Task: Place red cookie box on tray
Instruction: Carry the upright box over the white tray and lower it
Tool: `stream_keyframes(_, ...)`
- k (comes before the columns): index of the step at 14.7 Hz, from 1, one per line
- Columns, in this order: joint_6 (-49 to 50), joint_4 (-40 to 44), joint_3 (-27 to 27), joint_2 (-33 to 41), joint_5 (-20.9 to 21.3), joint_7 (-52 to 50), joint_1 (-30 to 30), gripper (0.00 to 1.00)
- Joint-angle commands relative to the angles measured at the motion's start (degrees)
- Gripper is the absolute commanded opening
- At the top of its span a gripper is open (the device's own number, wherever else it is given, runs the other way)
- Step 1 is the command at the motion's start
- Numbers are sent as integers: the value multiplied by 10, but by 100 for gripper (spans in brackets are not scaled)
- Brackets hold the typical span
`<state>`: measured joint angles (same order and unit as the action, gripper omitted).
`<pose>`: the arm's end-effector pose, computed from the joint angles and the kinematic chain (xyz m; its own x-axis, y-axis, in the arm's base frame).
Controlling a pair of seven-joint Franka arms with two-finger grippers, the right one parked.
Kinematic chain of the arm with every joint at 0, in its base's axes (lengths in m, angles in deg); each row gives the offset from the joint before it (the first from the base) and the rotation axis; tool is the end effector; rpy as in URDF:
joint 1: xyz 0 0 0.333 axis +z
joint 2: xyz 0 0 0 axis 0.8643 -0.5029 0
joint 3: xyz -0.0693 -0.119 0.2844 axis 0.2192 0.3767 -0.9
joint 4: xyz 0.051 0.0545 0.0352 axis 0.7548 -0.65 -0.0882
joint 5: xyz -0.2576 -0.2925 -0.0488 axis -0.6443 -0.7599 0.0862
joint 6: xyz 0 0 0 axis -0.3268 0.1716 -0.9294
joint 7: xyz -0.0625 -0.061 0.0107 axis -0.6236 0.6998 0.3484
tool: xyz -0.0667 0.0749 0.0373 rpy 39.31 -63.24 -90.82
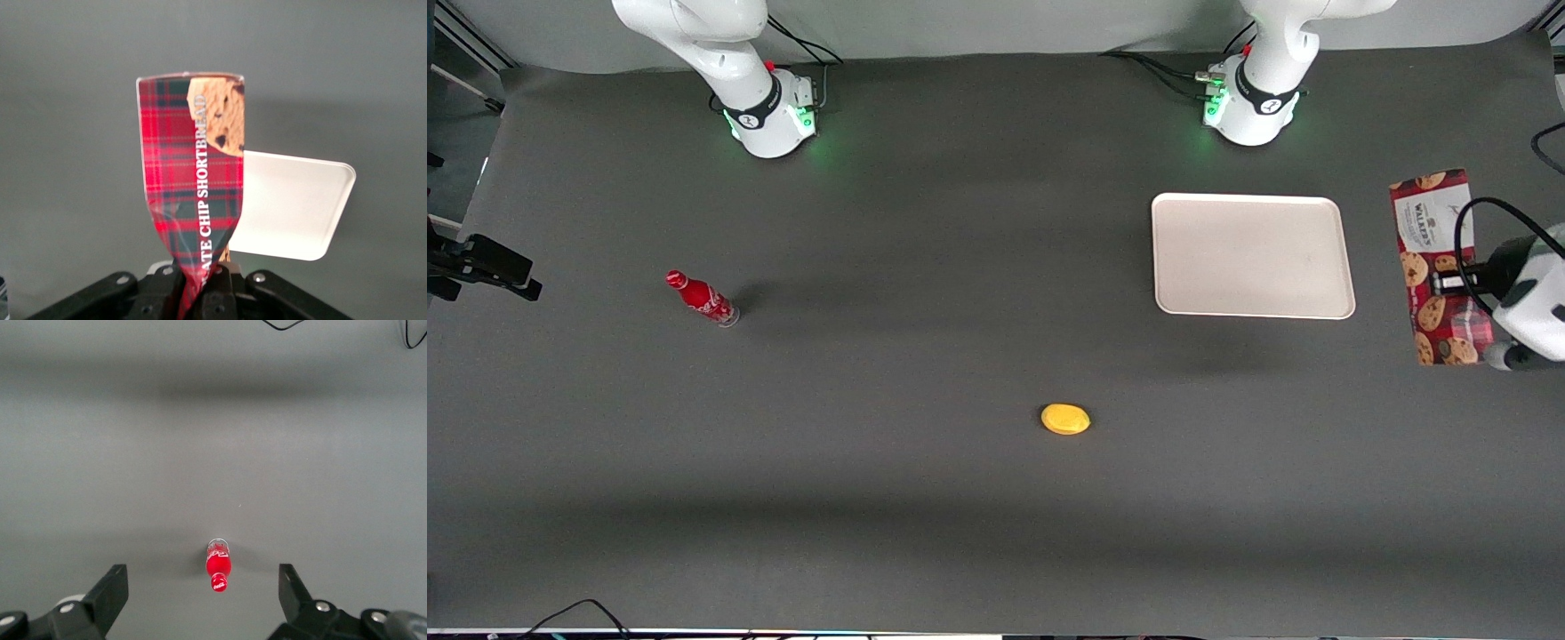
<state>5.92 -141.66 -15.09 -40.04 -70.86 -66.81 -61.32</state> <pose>0.5987 0.0226 0.5313 0.9496 0.0797 -0.3032 0.0583 -0.9952 -0.0790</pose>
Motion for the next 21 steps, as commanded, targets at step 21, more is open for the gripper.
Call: stream_keyframes(21, -685, -712, -117, 141, 35, 135, 1, 0)
